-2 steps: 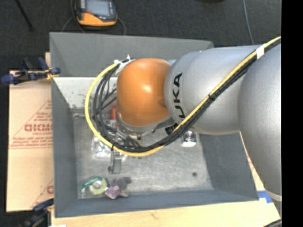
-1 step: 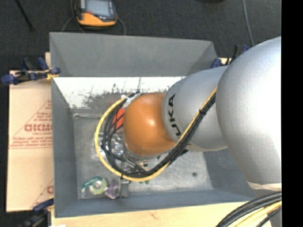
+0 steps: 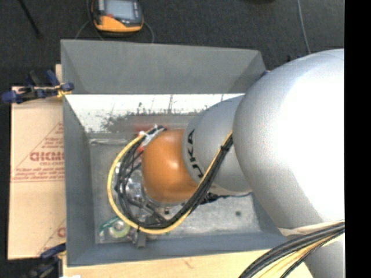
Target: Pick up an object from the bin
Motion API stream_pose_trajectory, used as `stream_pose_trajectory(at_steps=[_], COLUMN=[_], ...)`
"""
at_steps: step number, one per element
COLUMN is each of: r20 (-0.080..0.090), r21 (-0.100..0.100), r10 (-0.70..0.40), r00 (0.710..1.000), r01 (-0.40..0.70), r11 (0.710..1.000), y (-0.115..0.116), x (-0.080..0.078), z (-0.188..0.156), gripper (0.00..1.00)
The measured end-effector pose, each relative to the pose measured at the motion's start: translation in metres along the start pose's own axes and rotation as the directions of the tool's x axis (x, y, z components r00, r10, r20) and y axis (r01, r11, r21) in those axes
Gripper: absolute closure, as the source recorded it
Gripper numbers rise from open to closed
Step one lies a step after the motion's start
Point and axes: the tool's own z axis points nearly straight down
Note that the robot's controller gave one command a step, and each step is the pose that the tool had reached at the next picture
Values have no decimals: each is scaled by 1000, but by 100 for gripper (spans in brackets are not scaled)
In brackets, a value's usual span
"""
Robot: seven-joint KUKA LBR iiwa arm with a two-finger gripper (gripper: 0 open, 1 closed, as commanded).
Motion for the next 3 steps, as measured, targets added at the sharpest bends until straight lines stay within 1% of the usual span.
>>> stream_pose_trajectory(at_steps=[1, 2, 3], r20=[3, -5, -3], r21=[0, 0, 0], r10=[-133, -128, -147], r00=[991, 992, 989], r01=[133, 128, 147], r11=[991, 992, 989], y=[41, 41, 34], x=[-2, 0, -4], z=[-2, -1, -174], gripper=[0, 100, 100])
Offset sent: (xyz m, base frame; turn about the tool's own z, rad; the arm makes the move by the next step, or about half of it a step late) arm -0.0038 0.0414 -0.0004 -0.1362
